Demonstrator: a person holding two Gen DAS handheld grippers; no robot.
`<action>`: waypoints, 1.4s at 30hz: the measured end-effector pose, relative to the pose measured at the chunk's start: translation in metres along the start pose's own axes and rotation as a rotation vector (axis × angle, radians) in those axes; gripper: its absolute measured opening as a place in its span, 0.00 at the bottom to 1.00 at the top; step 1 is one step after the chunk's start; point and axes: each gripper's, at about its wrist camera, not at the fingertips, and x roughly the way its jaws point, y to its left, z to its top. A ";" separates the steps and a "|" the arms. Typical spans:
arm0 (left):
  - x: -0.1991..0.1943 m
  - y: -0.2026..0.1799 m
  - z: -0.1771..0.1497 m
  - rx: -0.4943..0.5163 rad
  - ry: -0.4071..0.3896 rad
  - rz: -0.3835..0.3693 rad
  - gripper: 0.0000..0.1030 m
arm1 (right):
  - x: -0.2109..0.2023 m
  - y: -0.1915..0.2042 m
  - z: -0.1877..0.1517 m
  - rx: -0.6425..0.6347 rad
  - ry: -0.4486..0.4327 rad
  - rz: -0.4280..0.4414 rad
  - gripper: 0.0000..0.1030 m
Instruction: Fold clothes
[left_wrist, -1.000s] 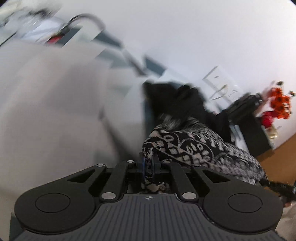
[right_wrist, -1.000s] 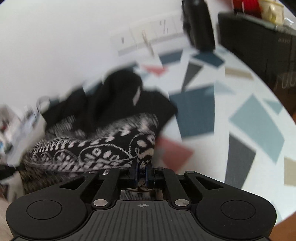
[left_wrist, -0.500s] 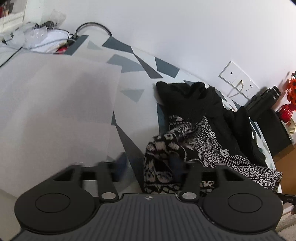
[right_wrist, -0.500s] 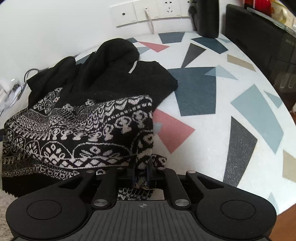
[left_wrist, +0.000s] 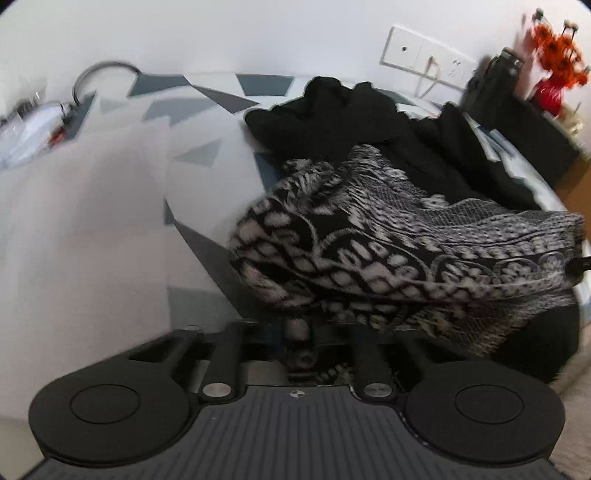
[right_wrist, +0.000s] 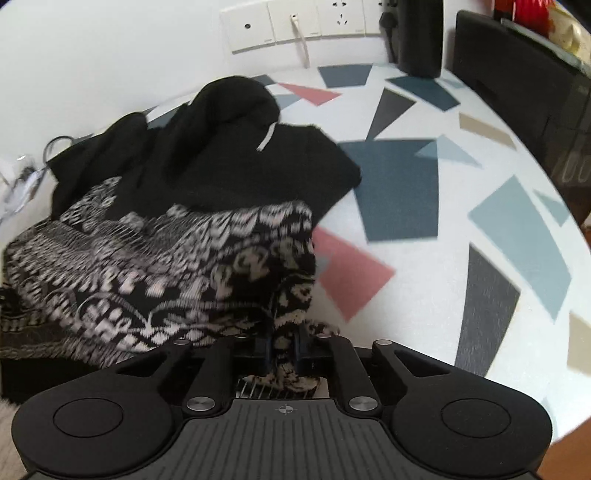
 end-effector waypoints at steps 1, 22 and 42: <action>0.003 -0.002 0.000 0.012 -0.005 0.011 0.12 | 0.004 0.000 0.007 -0.011 -0.012 -0.016 0.07; -0.014 0.058 0.031 -0.336 -0.149 -0.178 0.66 | -0.004 -0.012 0.014 0.042 -0.103 -0.001 0.07; 0.026 0.017 0.074 -0.362 -0.123 -0.143 0.19 | -0.029 -0.026 0.029 0.293 -0.213 0.144 0.12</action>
